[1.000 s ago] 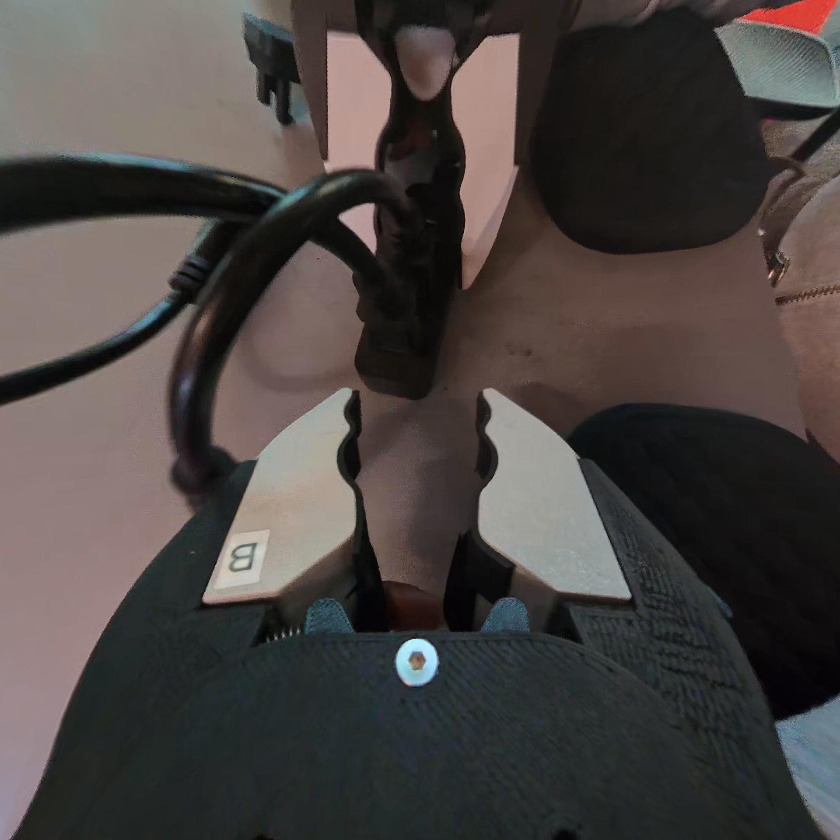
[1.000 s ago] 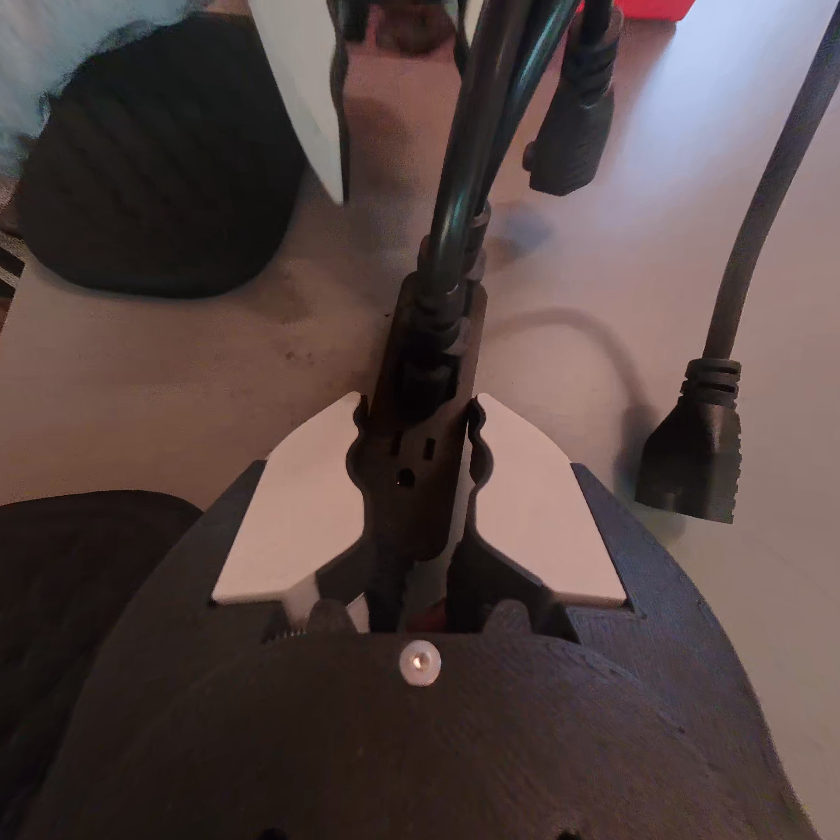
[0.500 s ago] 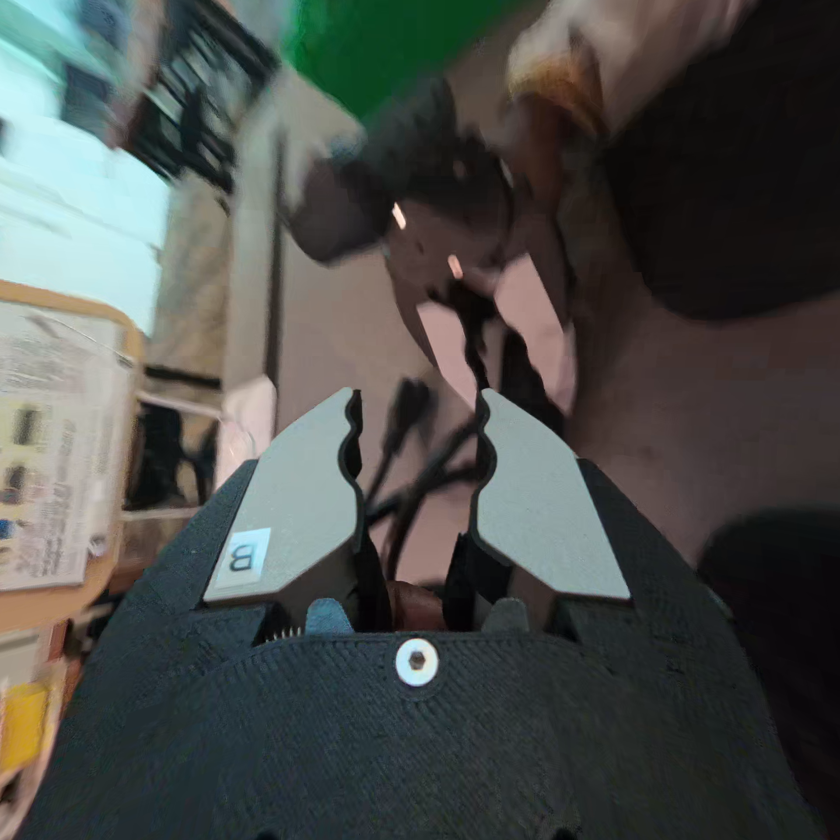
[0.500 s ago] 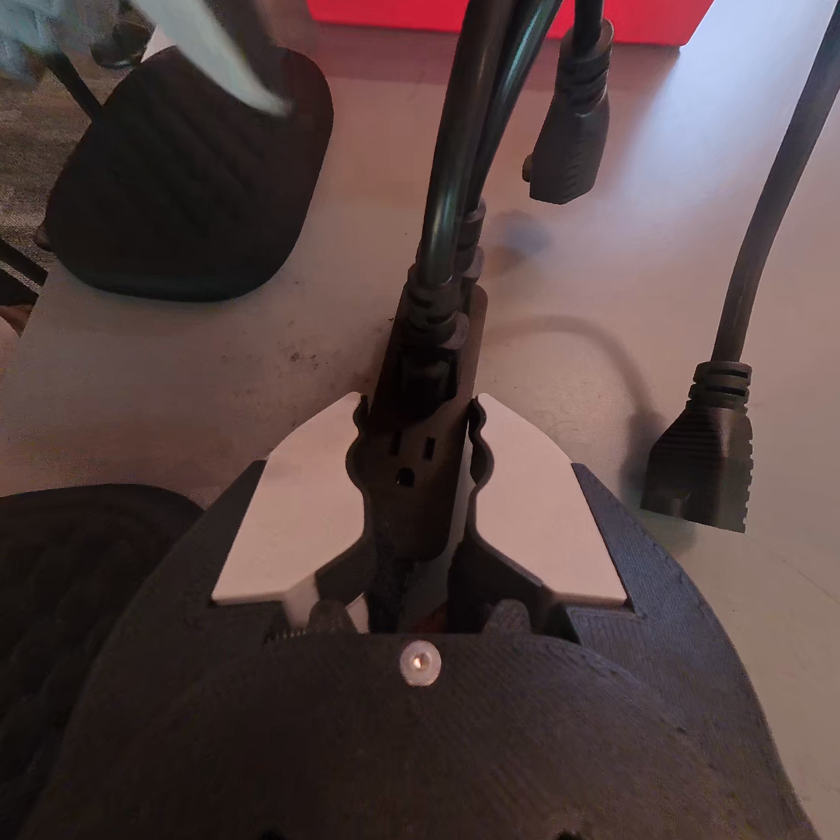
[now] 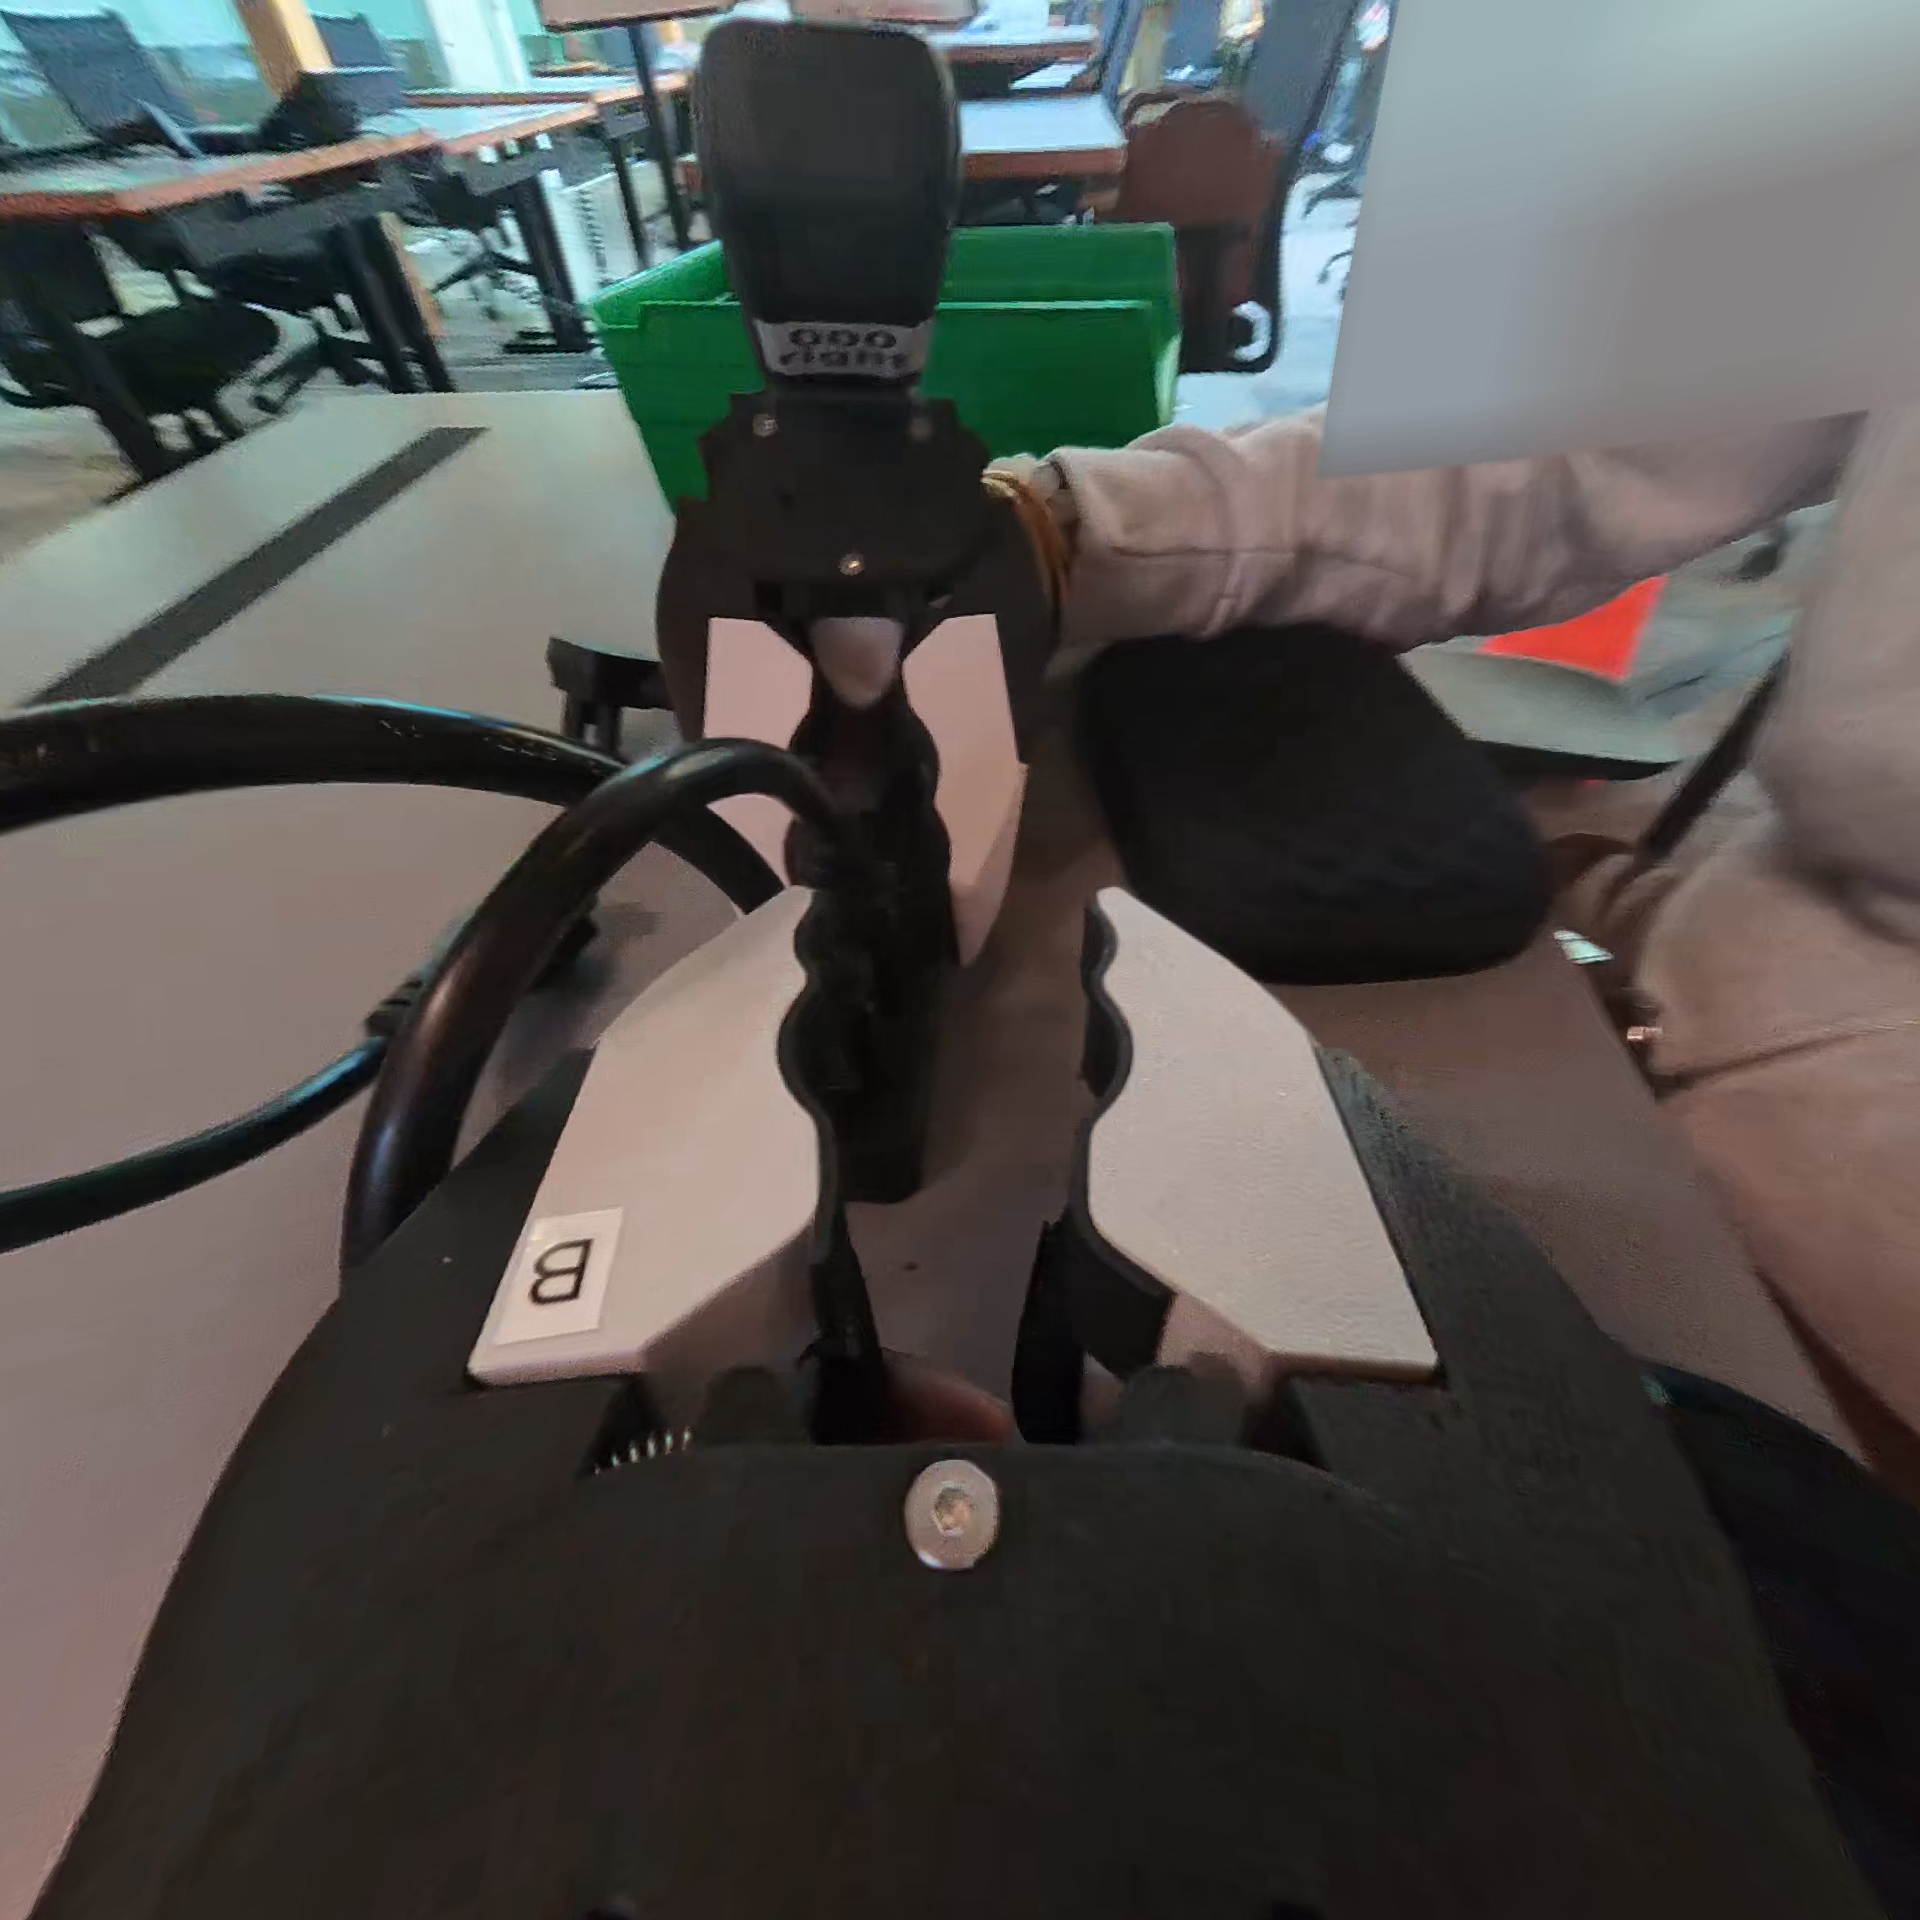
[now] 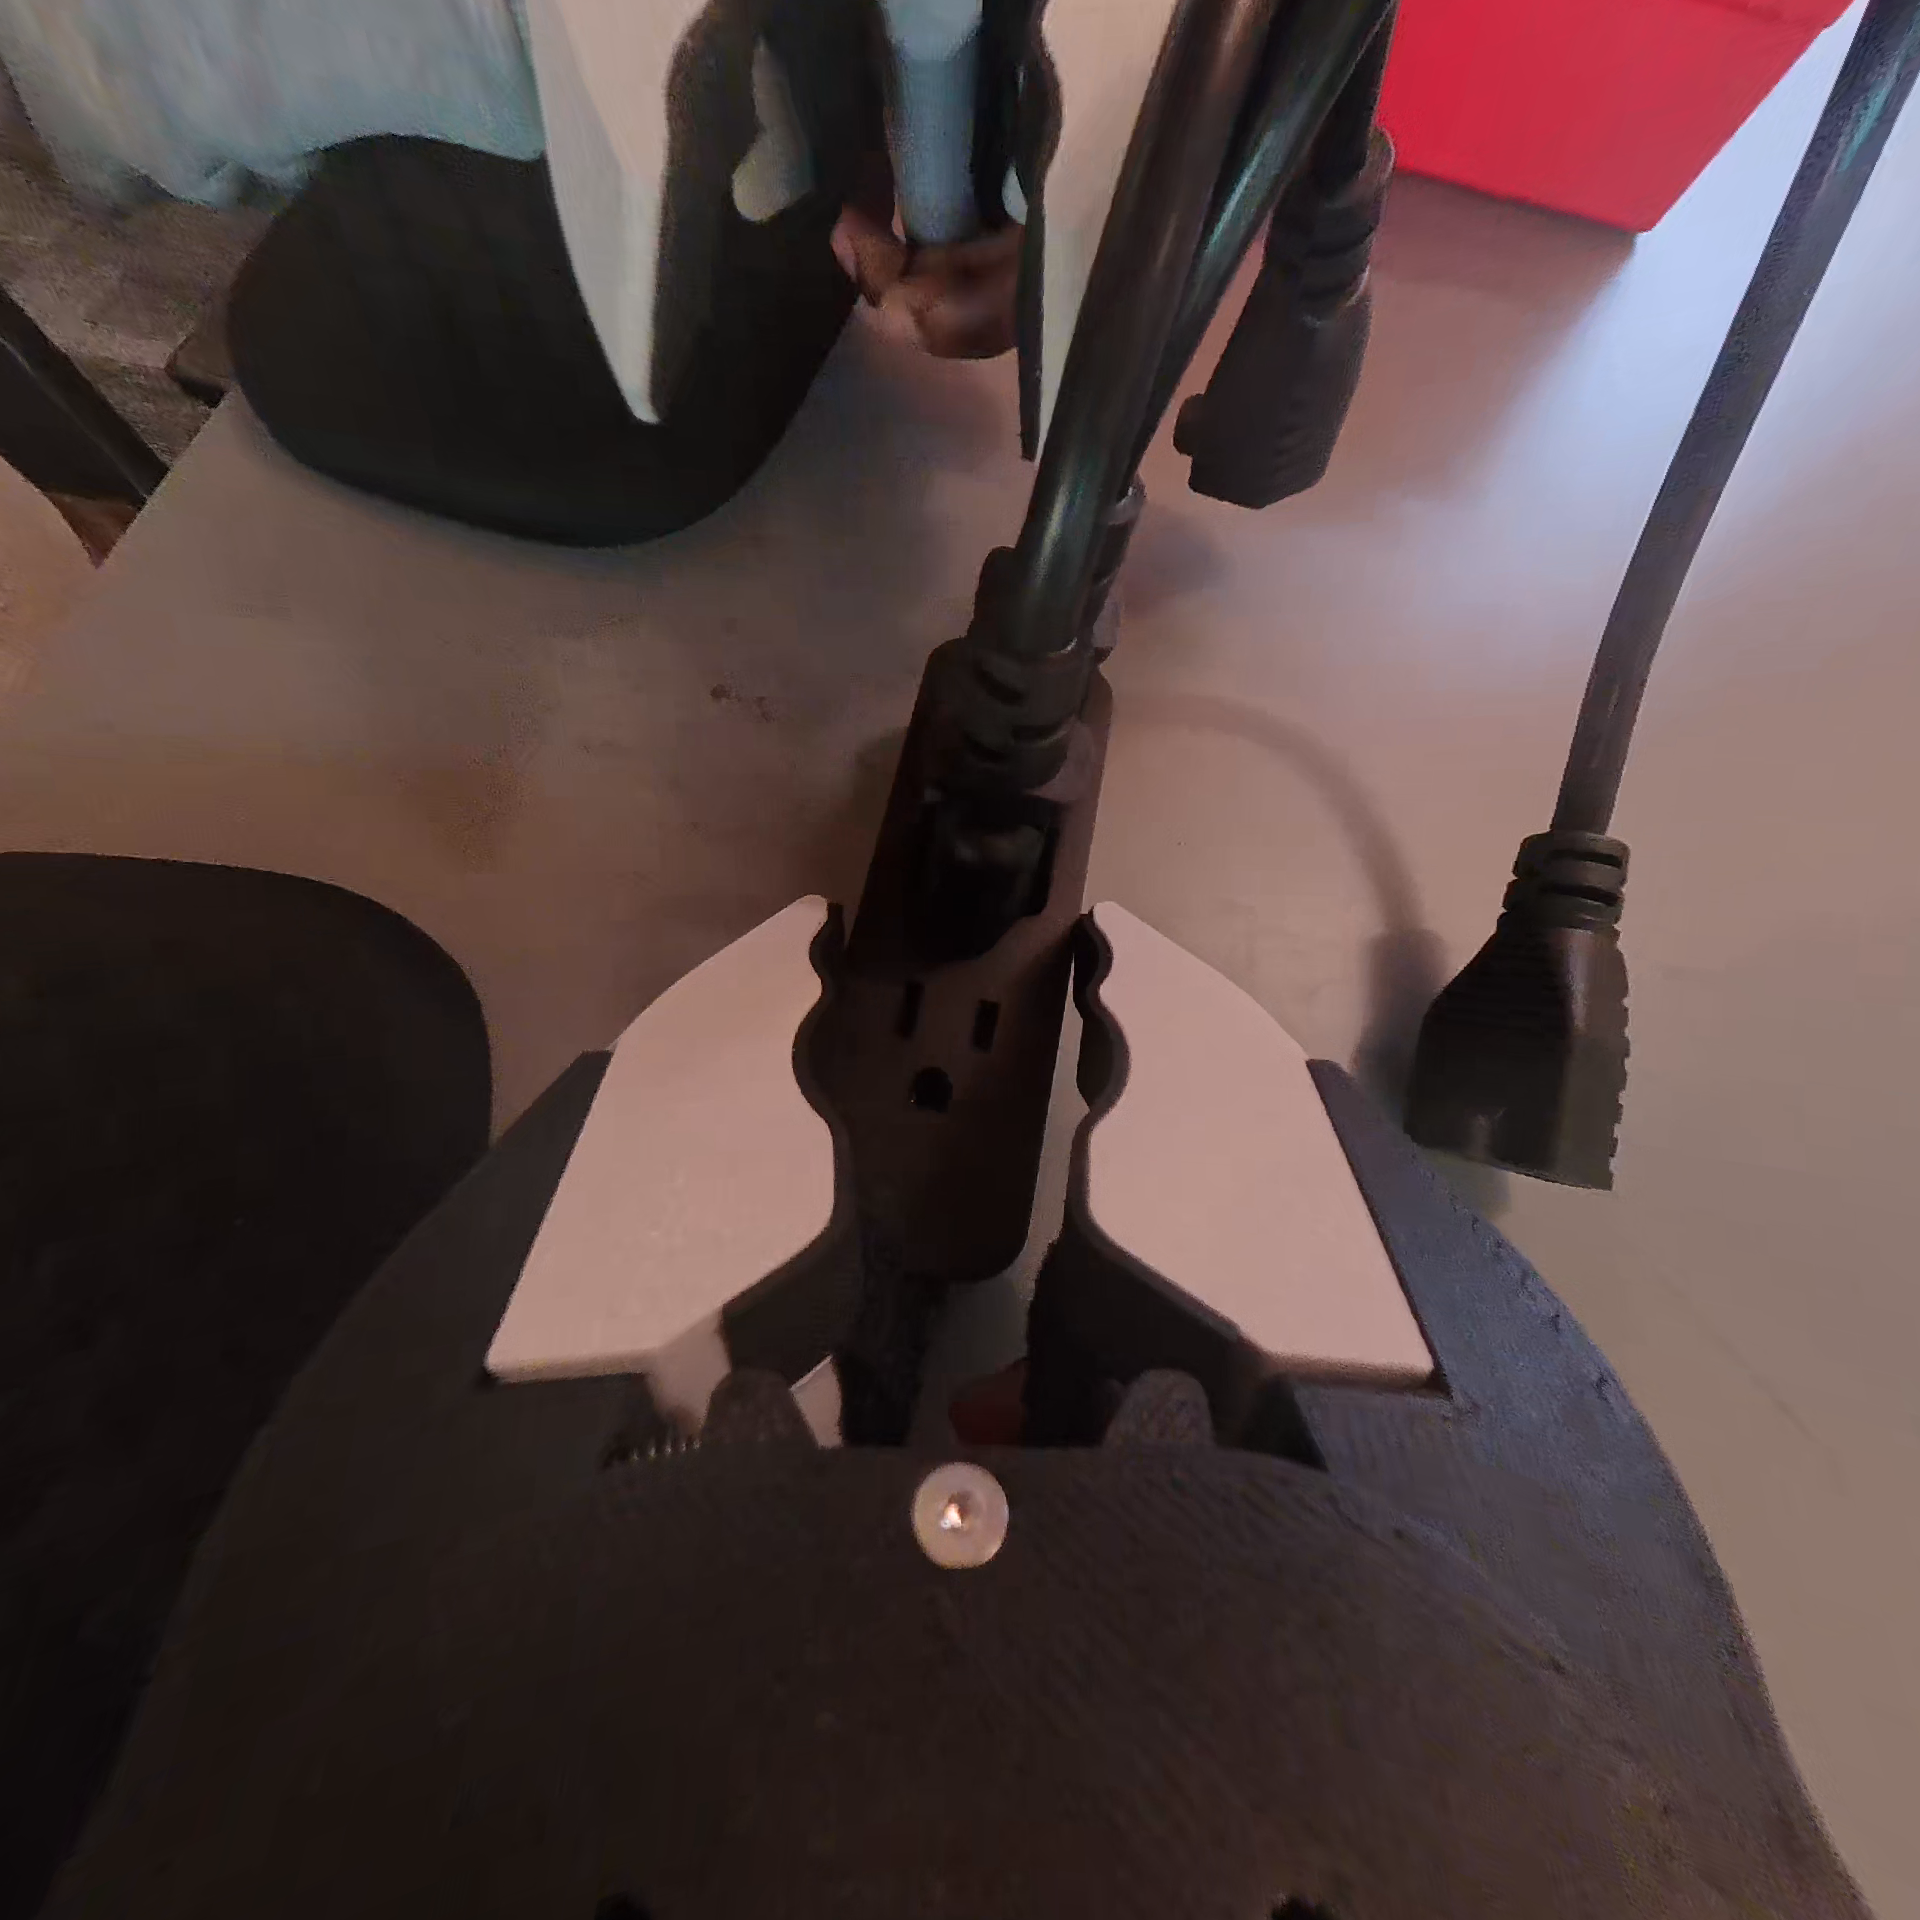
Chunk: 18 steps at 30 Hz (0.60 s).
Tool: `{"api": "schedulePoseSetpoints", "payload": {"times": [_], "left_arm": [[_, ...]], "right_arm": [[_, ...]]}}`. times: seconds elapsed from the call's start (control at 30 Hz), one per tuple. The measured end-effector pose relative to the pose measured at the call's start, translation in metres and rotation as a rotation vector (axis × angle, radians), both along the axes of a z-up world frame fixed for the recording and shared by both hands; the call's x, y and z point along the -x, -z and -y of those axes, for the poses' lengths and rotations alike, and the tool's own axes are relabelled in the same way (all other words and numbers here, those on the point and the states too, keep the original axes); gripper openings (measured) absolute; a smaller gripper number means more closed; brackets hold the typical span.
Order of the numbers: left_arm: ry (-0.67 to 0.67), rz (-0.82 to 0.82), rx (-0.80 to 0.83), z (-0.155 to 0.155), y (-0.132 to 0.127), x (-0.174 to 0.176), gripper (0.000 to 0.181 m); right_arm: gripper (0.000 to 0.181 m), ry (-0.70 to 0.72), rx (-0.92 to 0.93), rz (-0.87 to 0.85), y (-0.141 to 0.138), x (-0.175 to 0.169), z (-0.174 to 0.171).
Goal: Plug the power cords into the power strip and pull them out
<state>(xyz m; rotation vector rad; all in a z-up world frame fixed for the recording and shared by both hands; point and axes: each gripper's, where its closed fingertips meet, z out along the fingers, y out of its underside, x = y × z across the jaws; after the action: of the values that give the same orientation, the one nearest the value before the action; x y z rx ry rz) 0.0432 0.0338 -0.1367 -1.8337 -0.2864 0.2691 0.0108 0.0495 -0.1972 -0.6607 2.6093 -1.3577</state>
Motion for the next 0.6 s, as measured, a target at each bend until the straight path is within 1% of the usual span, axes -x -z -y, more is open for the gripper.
{"api": "schedulePoseSetpoints", "payload": {"times": [0.1,0.13,0.17,0.2,0.23,0.27,0.3,0.33,0.4,0.47,0.53,0.6], "left_arm": [[-0.028,-0.031,0.025,0.004,0.0,0.004,0.046],[-0.029,-0.045,0.023,0.006,-0.001,0.003,0.053],[-0.057,-0.06,0.002,0.01,-0.005,0.005,0.067],[-0.074,-0.058,-0.018,0.012,-0.007,0.005,0.072],[-0.087,-0.034,-0.02,0.015,-0.005,0.005,0.072],[-0.135,-0.008,0.009,0.021,0.001,0.01,0.067],[-0.196,0.006,0.065,0.027,0.011,0.019,0.059],[-0.228,0.017,0.113,0.029,0.02,0.024,0.056],[-0.196,0.055,0.142,0.018,0.033,0.026,0.056],[-0.183,0.047,0.204,0.011,0.042,0.031,0.059],[-0.168,-0.013,0.209,0.005,0.04,0.042,0.065],[-0.084,0.011,0.231,-0.001,0.045,0.042,0.067]], "right_arm": [[0.043,0.006,0.024,-0.022,-0.001,0.003,0.001],[0.043,0.004,0.031,-0.03,-0.002,0.003,0.001],[0.043,0.003,0.038,-0.038,-0.002,0.003,0.001],[0.042,0.003,0.044,-0.043,-0.002,0.003,0.002],[0.042,0.003,0.049,-0.046,-0.003,0.003,0.002],[0.042,0.007,0.057,-0.044,-0.004,0.004,0.002],[0.042,0.014,0.078,-0.032,-0.007,0.005,0.004],[0.041,0.023,0.11,-0.002,-0.013,0.005,0.005],[0.044,0.039,0.18,0.104,-0.027,0.006,0.006],[0.043,0.053,0.228,0.196,-0.038,0.007,0.006],[0.042,0.062,0.244,0.227,-0.043,0.007,0.007],[0.042,0.081,0.224,0.227,-0.043,0.005,0.011]]}}
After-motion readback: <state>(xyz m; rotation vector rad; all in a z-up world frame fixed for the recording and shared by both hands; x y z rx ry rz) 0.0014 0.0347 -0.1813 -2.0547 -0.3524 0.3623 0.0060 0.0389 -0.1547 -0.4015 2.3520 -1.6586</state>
